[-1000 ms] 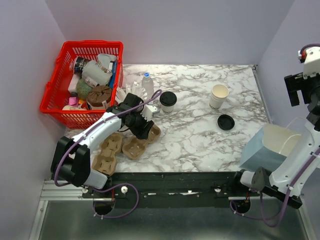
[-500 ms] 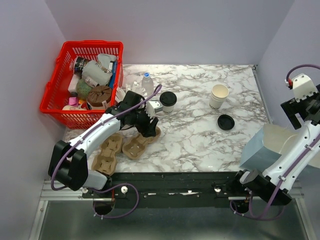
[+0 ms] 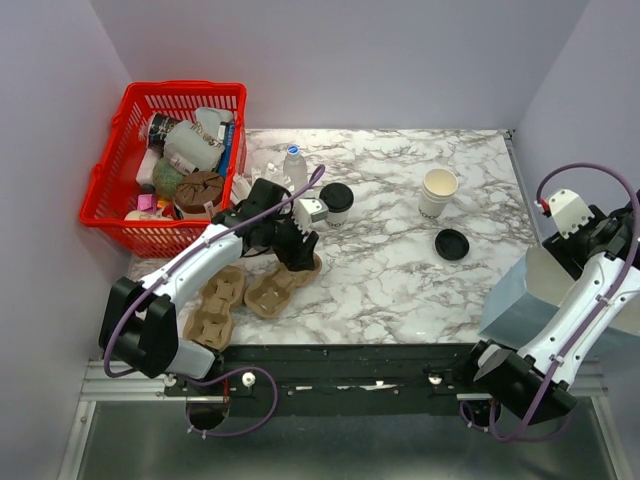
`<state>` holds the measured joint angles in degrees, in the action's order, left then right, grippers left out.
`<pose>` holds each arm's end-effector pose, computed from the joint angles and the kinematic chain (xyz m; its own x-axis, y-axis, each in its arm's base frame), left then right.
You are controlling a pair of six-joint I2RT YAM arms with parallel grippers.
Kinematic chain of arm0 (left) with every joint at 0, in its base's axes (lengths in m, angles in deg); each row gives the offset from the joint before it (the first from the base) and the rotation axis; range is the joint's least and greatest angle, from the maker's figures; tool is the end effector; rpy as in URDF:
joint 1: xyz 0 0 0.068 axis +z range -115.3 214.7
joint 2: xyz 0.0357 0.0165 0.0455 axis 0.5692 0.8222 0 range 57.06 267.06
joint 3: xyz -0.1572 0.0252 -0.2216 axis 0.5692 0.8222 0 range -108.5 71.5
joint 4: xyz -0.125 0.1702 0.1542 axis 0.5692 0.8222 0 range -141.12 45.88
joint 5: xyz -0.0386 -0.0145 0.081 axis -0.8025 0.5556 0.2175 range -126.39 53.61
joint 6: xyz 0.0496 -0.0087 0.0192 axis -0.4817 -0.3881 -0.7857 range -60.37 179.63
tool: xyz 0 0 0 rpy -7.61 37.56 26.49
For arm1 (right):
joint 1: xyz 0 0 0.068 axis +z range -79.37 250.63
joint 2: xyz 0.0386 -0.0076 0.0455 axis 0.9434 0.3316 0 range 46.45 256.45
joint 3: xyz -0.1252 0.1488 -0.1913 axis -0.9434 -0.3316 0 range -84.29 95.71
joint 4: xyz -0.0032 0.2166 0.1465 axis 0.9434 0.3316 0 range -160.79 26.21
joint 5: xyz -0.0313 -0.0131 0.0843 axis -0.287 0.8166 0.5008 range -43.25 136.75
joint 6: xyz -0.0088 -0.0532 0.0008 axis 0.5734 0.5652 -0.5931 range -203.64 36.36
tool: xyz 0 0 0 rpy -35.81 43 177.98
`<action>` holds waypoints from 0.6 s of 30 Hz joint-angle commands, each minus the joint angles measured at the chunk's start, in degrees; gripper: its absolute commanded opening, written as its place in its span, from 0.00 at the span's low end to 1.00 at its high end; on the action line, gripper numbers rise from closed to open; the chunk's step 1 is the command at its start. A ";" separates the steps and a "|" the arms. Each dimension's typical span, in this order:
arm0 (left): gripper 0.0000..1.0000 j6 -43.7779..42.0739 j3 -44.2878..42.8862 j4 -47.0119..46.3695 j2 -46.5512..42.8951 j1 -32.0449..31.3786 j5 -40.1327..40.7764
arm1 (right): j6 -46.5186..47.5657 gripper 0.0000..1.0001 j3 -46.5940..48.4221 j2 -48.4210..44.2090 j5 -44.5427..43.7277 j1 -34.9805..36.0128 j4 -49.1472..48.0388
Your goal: Pack the takeout coffee
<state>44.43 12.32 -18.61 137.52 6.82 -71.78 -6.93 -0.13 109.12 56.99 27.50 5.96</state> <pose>0.2442 -0.1525 0.2579 -0.5090 0.5111 -0.6926 0.8467 0.4421 -0.2961 0.1262 -0.1095 0.4041 -0.7207 -0.6372 -0.2732 -0.4460 0.7278 -0.5210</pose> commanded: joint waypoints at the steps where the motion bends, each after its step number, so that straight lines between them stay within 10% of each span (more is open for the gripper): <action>1: 0.63 -1.06 -2.26 -0.52 1.27 -0.51 -2.22 | 4.15 0.67 -0.32 -2.46 4.69 -0.37 10.79; 10: 0.63 -2.02 -5.42 0.89 4.52 -0.69 -2.13 | 11.97 0.46 -6.02 -9.76 10.59 2.09 10.88; 15: 0.63 -2.11 -6.83 2.11 6.10 -0.69 -3.18 | 11.62 0.06 -9.54 -10.47 11.03 2.70 10.88; 18: 0.63 -1.94 -7.35 2.56 6.28 -0.69 -3.63 | 11.54 0.00 -9.37 -10.91 14.36 3.84 10.88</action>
<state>43.43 7.01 -17.53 143.16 6.45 -72.44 3.49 -8.92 98.26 66.30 29.99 5.83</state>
